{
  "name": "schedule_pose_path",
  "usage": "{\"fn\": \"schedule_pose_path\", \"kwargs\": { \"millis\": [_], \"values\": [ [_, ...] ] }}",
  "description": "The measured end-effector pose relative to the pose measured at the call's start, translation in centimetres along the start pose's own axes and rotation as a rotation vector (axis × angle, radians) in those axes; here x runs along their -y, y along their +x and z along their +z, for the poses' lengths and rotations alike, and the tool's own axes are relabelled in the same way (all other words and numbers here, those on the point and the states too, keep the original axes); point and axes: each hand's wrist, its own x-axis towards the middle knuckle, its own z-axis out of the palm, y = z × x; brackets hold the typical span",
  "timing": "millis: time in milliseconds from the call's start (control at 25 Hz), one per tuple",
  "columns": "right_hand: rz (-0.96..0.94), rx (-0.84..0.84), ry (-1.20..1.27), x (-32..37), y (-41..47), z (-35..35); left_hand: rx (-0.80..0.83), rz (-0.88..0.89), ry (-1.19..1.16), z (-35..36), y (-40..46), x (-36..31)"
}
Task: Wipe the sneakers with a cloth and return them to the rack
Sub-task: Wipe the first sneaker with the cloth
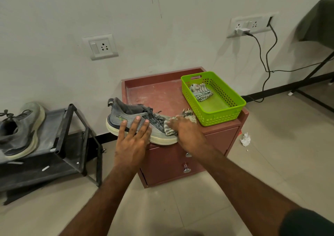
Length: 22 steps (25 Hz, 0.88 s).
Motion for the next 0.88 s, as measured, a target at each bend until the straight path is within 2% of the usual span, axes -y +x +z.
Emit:
{"fn": "schedule_pose_path", "kwargs": {
  "millis": [120, 200, 280, 320, 440, 520, 600, 680, 760, 800, 880],
  "values": [
    [-0.024, 0.030, 0.198, -0.4, -0.9, -2.4, -0.006, 0.002, -0.004, 0.0, -0.2, 0.0],
    [0.087, -0.086, 0.330, -1.5, -0.6, -3.3, -0.015, 0.001, -0.009, 0.0, -0.1, 0.0],
    [0.134, -0.249, 0.263, -1.1, 0.1, -2.7, -0.024, -0.006, -0.011, 0.0, -0.1, 0.1],
    [0.100, -0.246, 0.180, -0.7, 0.6, -1.9, -0.030, -0.008, -0.007, 0.1, -0.1, 0.1],
    [-0.077, 0.011, 0.012, -0.1, 0.7, -0.9, -0.037, 0.007, -0.004, 0.1, -0.1, -0.2],
    [-0.077, 0.062, 0.140, -0.9, 0.8, -2.1, -0.033, 0.005, -0.007, 0.2, -0.2, 0.1],
    [0.002, -0.117, 0.219, -1.2, 0.5, -2.9, -0.019, 0.004, -0.004, 0.1, -0.2, 0.1],
    [0.049, -0.250, 0.108, -0.6, 0.7, -2.5, -0.006, -0.007, -0.003, -0.1, -0.2, 0.0],
    [-0.045, -0.098, -0.070, 0.4, 0.8, -1.0, 0.001, -0.014, 0.000, -0.2, -0.1, -0.1],
    [-0.110, -0.028, -0.050, 0.3, 0.7, -0.8, 0.006, -0.010, 0.000, -0.2, -0.1, -0.1],
    [-0.116, 0.058, 0.198, -0.8, 0.5, -2.2, 0.018, -0.006, -0.009, -0.2, -0.1, 0.0]
  ]
}}
